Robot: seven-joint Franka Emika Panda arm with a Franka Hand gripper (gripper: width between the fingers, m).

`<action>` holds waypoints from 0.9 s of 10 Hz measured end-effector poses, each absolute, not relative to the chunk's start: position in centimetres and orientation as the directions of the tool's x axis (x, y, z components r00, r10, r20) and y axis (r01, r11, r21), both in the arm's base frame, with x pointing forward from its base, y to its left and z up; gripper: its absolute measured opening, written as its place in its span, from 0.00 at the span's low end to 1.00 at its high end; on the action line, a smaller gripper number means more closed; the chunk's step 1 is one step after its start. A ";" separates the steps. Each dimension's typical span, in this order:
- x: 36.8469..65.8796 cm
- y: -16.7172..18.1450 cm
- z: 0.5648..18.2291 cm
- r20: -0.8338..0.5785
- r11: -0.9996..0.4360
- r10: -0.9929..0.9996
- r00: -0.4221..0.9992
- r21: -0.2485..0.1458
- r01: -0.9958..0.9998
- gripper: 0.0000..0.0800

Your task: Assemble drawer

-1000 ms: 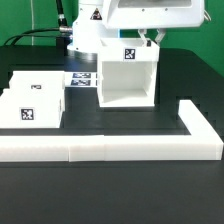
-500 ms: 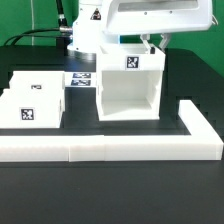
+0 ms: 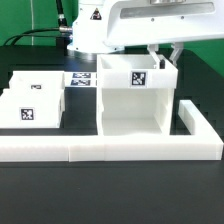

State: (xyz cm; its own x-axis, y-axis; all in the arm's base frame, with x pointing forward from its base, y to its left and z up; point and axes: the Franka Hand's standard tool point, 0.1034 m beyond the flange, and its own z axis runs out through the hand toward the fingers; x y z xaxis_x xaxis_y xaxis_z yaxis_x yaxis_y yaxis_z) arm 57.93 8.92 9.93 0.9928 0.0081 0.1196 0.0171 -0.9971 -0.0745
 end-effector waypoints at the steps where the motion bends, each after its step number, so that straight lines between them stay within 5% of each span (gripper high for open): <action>1: 59.1 8.9 9.9 0.132 -0.997 0.006 0.991 -0.076 0.016 0.05; 9: 59.5 9.3 10.2 0.126 -0.975 -0.203 0.971 -0.112 -0.189 0.05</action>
Offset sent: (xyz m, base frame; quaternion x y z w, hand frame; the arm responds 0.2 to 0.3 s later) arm 0.0000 0.0000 0.0000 0.0000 0.0000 0.0000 1.0000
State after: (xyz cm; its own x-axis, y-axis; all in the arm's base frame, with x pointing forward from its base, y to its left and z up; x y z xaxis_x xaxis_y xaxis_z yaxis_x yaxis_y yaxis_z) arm 59.49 9.34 10.17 0.9709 -0.2032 0.1264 -0.1895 -0.9754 -0.1123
